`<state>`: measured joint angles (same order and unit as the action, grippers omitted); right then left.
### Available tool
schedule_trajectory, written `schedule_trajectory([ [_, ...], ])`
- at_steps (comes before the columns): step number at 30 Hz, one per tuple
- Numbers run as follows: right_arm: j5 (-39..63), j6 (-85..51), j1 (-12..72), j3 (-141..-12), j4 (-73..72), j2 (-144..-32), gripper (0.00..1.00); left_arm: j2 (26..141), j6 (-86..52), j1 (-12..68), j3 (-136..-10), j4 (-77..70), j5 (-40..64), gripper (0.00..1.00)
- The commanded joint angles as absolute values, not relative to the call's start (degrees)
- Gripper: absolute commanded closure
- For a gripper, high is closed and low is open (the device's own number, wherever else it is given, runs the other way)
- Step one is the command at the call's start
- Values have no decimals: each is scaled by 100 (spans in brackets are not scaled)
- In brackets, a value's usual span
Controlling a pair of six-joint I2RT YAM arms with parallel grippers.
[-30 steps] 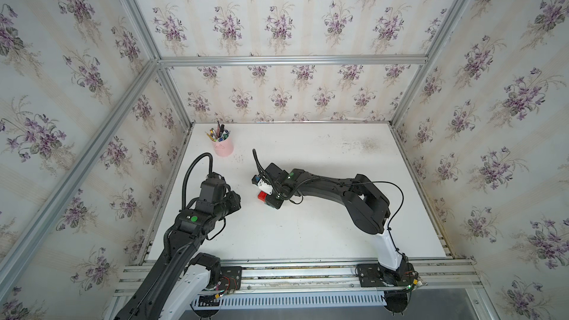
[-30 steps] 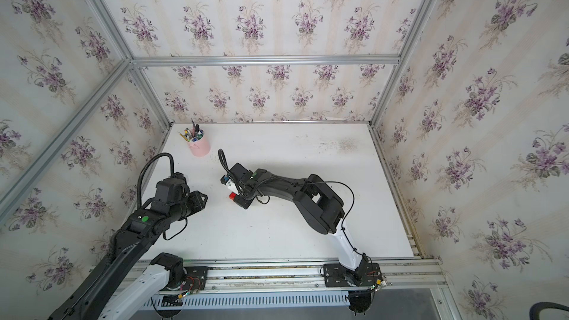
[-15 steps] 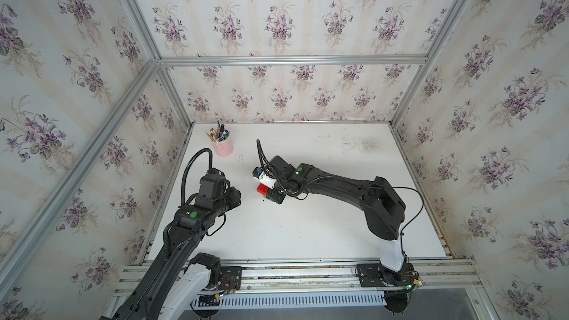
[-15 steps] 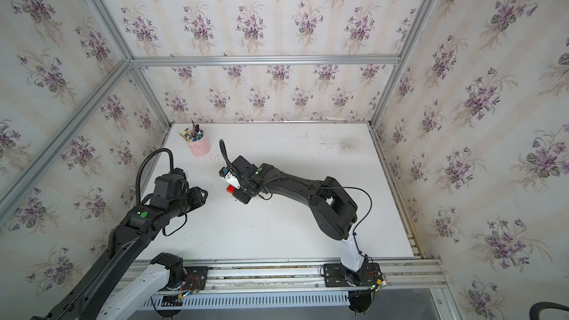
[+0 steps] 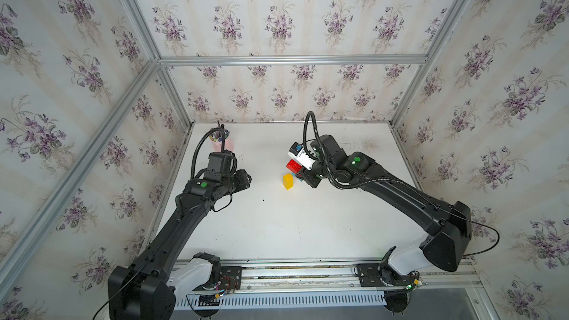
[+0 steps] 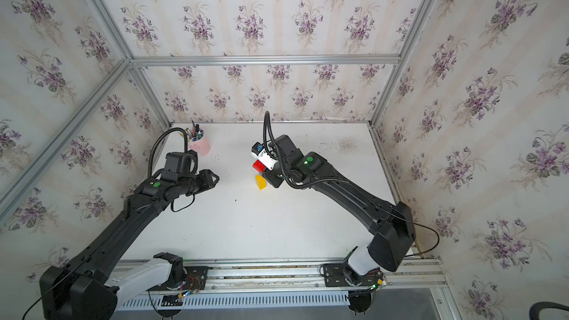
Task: Assemble the letter r with lego
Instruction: Assemble the lego brick with the lego brick.
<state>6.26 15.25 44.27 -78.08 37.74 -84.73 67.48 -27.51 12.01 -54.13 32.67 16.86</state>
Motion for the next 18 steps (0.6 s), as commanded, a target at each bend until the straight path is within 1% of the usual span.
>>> schedule_trajectory([
  [1,548,1789,4351,-7651,4004,-8316,70,7106,-2743,1211,-5601,2851,2370,51],
  [5,525,1874,4324,-7447,3962,-8317,71,7533,-2806,1339,-5776,2655,2387,51],
  [11,452,2009,4300,-7505,4063,-8841,72,8146,-3081,1425,-6017,2555,2469,53],
  [15,308,1648,4262,-7754,3952,-9210,71,8473,-3180,1588,-6223,2496,2319,54],
  [18,255,1318,4258,-7768,3666,-9272,70,8652,-3202,1656,-6402,2462,2261,54],
])
